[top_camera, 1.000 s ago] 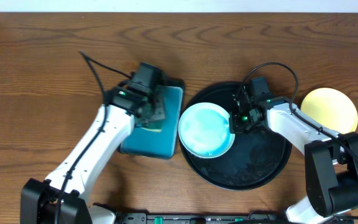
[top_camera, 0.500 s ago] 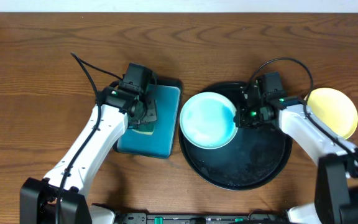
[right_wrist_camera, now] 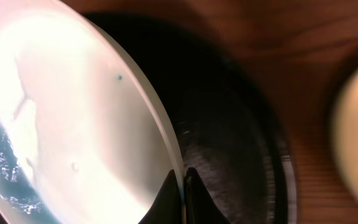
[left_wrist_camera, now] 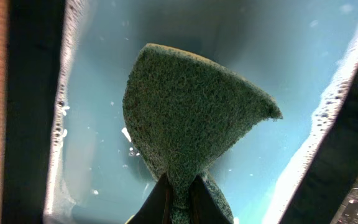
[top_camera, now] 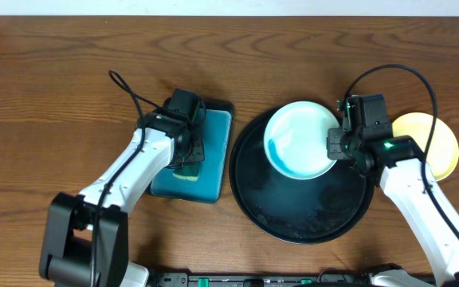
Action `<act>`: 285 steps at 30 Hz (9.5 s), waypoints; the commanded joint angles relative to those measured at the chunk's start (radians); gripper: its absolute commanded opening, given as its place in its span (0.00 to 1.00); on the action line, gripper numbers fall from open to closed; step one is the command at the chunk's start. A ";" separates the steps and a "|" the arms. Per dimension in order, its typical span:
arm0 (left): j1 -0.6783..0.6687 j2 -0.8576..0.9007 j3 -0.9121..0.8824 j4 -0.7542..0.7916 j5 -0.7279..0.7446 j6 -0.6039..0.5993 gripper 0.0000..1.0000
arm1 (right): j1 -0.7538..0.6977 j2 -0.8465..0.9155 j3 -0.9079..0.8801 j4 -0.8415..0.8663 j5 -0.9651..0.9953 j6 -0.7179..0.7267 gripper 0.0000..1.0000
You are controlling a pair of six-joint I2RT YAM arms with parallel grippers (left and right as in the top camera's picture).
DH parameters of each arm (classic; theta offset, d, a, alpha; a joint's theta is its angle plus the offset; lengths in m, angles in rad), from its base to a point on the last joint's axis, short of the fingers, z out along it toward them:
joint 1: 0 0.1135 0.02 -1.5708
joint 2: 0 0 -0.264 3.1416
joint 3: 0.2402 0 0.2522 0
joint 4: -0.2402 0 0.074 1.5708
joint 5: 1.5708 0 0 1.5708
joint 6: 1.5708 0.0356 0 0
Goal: Clean dirty plates on tray and stack at the side
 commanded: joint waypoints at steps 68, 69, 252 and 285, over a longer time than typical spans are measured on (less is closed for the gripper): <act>-0.094 -0.022 0.033 0.074 -0.108 0.165 0.07 | 0.517 -0.097 0.011 0.144 1.112 -0.439 0.01; -0.094 -0.014 0.033 0.074 -0.108 0.185 0.08 | 0.517 -0.097 0.011 0.151 1.112 -0.439 0.01; 0.315 -1.152 -0.212 -0.203 0.068 0.137 0.79 | -0.186 -1.356 -0.926 0.800 -0.111 -0.107 0.99; 0.315 -1.152 -0.212 -0.203 0.068 0.137 0.79 | -0.186 -1.356 -0.932 0.564 -0.130 -0.107 0.99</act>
